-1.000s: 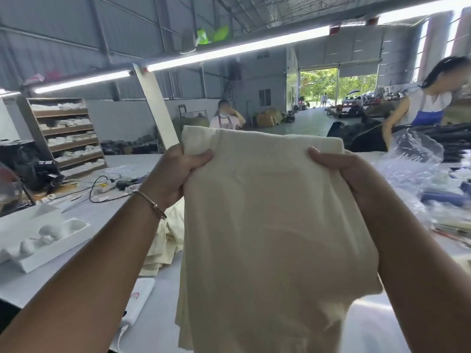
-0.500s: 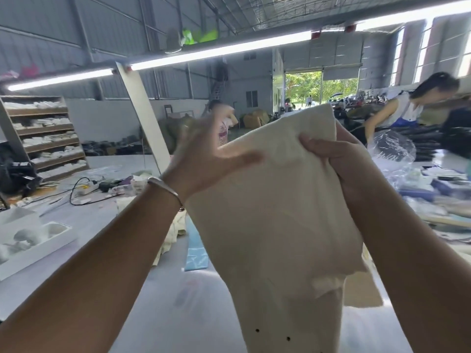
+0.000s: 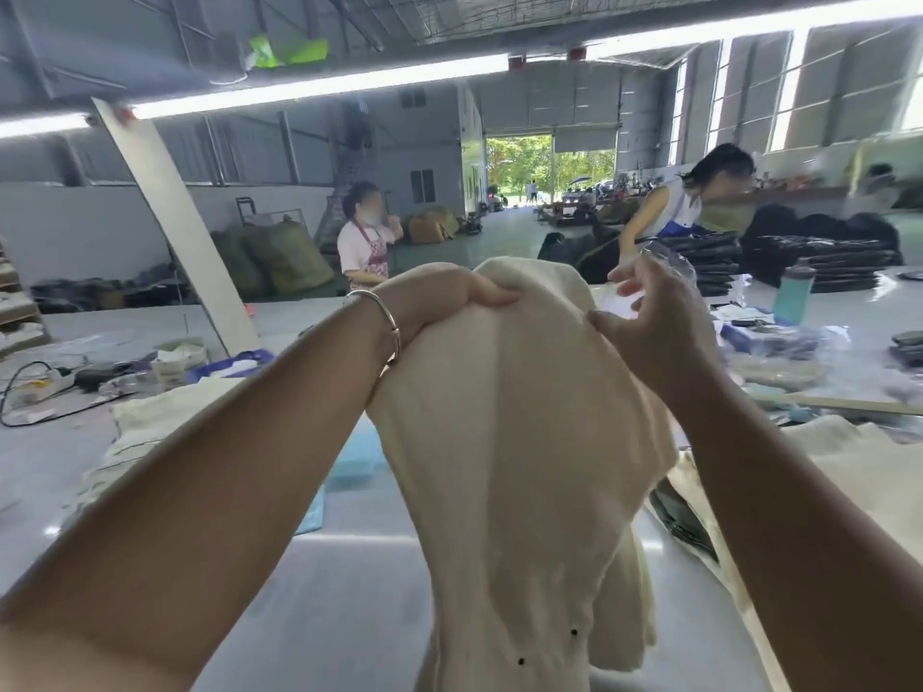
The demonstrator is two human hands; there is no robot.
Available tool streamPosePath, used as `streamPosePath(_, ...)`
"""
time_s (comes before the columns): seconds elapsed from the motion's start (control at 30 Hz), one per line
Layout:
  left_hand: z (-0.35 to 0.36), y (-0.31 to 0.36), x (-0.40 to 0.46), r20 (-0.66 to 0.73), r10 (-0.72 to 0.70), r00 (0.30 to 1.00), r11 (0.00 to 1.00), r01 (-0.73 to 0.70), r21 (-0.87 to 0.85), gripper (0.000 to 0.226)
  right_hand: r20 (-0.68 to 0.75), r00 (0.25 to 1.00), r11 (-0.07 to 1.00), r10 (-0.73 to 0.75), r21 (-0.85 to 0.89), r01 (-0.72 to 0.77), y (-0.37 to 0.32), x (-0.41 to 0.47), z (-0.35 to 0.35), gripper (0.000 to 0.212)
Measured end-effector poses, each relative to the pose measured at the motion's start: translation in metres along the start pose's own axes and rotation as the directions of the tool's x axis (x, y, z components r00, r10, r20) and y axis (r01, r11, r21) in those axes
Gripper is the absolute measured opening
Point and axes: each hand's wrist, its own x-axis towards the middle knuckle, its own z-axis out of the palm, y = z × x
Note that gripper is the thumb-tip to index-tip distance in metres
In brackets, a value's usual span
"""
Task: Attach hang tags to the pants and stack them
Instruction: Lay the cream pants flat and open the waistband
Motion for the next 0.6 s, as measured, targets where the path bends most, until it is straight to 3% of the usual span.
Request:
streamPosePath(0.1,0.028,0.016,0.011,-0.048,0.008,0.999,0.986,-0.016,-0.168,0.026,-0.106,0.989,0.993,-0.099,-0.074,0.092,0.011,-0.027,0.009,0.029)
streamPosePath(0.2,0.052,0.037,0.014,-0.019,0.121,0.992,0.939,-0.121,-0.321,0.026,-0.142,0.984,0.994,-0.106,-0.048,0.1,0.023,-0.042,0.01,0.031)
streamPosePath(0.33,0.045,0.053,0.006,-0.047,0.334,0.941,0.764,-0.3,-0.571,0.02,-0.11,0.991,0.996,-0.073,0.047,0.079,0.038,-0.038,-0.002,0.037)
streamPosePath(0.43,0.01,0.03,0.004,-0.03,0.336,0.941,0.676,-0.264,-0.688,0.043,-0.118,0.99,0.991,-0.082,0.093,0.094,0.039,-0.039,0.008,0.036)
streamPosePath(0.53,-0.035,-0.03,0.004,-0.175,0.287,0.942,0.677,-0.329,-0.659,0.034,-0.102,0.985,0.987,-0.135,0.073,0.143,0.036,-0.051,0.045,0.035)
streamPosePath(0.6,-0.054,-0.086,-0.001,-0.242,0.168,0.956,0.699,-0.288,-0.654,0.028,-0.021,0.98,0.98,-0.198,-0.017,0.197,0.043,-0.07,0.079,0.038)
